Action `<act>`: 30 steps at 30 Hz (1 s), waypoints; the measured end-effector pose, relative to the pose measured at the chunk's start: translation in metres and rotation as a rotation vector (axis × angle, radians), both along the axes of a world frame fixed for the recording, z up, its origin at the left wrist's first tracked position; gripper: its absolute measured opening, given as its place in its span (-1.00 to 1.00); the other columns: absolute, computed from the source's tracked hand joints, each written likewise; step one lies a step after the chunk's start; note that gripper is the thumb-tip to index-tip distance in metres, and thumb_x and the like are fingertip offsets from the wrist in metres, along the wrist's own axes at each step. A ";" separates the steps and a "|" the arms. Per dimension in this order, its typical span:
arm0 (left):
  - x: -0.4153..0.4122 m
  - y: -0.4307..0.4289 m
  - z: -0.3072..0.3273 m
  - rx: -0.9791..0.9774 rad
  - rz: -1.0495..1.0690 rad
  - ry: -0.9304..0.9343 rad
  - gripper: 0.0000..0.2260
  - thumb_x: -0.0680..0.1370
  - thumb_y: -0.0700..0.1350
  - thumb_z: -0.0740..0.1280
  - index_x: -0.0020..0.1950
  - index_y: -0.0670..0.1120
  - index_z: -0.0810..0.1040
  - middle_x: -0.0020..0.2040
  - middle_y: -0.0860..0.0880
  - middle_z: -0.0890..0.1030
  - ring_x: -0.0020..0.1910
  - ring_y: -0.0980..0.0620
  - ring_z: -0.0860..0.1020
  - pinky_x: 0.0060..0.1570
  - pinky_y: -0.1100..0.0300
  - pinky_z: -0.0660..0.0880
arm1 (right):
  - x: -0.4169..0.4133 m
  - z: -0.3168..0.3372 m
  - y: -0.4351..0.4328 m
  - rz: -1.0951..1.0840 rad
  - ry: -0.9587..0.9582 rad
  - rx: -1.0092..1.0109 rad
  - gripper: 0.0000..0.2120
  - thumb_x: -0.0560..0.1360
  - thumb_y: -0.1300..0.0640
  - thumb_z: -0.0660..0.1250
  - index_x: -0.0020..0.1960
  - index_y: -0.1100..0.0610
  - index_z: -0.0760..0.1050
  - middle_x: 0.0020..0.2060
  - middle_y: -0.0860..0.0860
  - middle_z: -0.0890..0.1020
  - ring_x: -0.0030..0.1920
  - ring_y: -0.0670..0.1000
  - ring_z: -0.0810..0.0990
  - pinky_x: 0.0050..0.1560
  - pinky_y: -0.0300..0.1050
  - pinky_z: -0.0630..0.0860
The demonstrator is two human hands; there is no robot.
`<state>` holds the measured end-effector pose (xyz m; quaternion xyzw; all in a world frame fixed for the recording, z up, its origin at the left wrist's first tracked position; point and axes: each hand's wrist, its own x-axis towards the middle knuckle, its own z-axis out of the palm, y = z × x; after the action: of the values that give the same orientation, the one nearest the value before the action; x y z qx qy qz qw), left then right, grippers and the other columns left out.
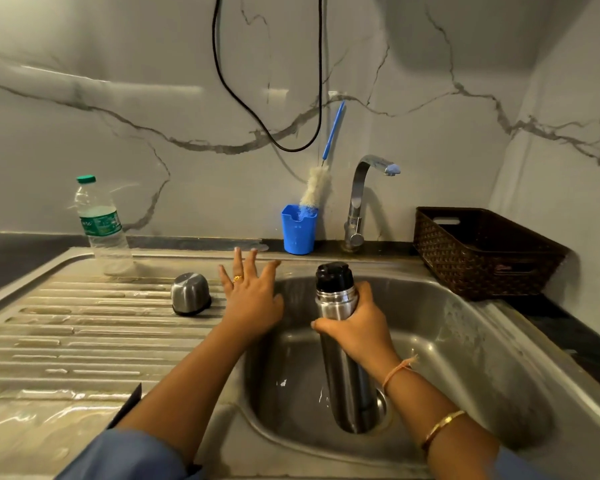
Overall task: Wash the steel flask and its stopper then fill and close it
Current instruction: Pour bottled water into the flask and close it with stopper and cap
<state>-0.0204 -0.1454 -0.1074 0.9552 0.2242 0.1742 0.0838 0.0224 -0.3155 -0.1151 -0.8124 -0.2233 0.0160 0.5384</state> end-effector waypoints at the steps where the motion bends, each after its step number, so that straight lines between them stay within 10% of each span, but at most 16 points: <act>1: -0.003 0.007 -0.002 0.016 0.047 -0.025 -0.42 0.57 0.00 0.19 0.53 0.08 0.01 0.55 -0.13 -0.21 0.47 -0.18 -0.38 0.36 -0.21 -0.39 | -0.001 -0.001 -0.001 0.010 -0.002 -0.024 -0.45 0.25 0.14 0.57 0.09 0.04 0.32 -0.13 -0.04 0.58 -0.16 -0.02 0.58 -0.28 -0.30 0.43; 12: -0.036 0.084 -0.023 -0.513 0.401 -0.326 0.05 0.32 0.08 0.54 0.52 0.04 -0.18 0.46 -0.28 0.19 0.40 -0.33 0.24 0.35 -0.19 0.27 | -0.008 -0.004 0.002 0.069 0.007 -0.071 -0.46 0.25 0.14 0.57 0.06 0.00 0.30 -0.20 -0.09 0.56 -0.22 -0.12 0.56 -0.28 -0.32 0.44; 19: -0.035 0.078 -0.018 -0.556 0.271 -0.499 -0.32 0.33 0.02 0.55 0.36 -0.07 0.34 0.21 -0.17 0.52 0.11 -0.14 0.52 0.10 -0.05 0.49 | -0.008 -0.006 0.004 0.074 -0.010 -0.092 -0.46 0.24 0.12 0.57 0.05 -0.01 0.29 -0.18 -0.10 0.56 -0.18 -0.08 0.58 -0.21 -0.26 0.48; 30: -0.002 0.000 0.011 -0.395 -0.081 -0.411 -0.35 0.33 -0.01 0.55 0.33 0.01 0.34 0.25 -0.05 0.50 0.14 -0.04 0.51 0.09 0.04 0.51 | -0.005 -0.001 0.000 0.016 0.030 -0.061 -0.43 0.26 0.16 0.56 0.11 0.04 0.30 -0.11 -0.04 0.56 -0.12 -0.01 0.58 -0.16 -0.22 0.48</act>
<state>-0.0228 -0.1451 -0.0967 0.8733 0.1935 0.3137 0.3187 0.0176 -0.3153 -0.1165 -0.8263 -0.2211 0.0396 0.5166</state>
